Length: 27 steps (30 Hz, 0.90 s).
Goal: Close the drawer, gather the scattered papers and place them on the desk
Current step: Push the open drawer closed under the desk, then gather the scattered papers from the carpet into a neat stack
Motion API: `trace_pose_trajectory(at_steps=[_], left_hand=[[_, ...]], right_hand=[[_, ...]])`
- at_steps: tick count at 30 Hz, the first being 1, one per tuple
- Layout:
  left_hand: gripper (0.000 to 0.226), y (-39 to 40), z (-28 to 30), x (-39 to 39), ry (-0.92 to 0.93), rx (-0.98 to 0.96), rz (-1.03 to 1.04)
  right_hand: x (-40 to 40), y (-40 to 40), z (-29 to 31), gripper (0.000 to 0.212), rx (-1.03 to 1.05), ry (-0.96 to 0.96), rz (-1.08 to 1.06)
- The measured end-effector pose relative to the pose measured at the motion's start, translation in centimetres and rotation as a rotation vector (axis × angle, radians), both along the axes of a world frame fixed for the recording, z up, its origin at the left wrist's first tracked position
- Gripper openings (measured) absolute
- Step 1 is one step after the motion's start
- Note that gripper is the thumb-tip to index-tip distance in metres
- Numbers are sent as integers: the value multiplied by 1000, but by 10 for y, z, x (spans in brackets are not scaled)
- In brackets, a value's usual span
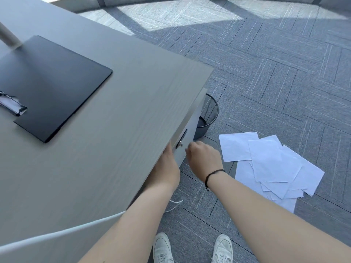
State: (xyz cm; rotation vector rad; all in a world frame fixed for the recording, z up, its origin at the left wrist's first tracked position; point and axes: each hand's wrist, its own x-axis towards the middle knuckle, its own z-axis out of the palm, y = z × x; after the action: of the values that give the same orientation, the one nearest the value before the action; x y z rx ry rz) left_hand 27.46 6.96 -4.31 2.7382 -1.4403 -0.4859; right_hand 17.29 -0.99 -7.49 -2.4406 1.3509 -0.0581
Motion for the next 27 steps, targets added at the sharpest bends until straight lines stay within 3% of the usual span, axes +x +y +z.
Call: trace_pose_trajectory(at_steps=[3,7,11,16,21,27], left_hand=[[81,-11,17,-20,54,7,-9],[71,-40,23,-77,22,-35,-232],[64,-84,3,-147,96,34,-371],[53,-141,-41,-234,153,144,-397],[41,-197,-111,-304,204,295,-330],[54,-250,-248,-355,234,337,-325]], right_hand=[[-36,9,7,37,150,-48,-161],[-98,7,-1,41,372,-73,-329],[-172,-17,-23,46,530,-79,-451],[-283,-45,-59,51,643,-83,-627],[-369,-69,-111,48,640,-67,-751],[-422,-113,-226,48,628,-92,-851]])
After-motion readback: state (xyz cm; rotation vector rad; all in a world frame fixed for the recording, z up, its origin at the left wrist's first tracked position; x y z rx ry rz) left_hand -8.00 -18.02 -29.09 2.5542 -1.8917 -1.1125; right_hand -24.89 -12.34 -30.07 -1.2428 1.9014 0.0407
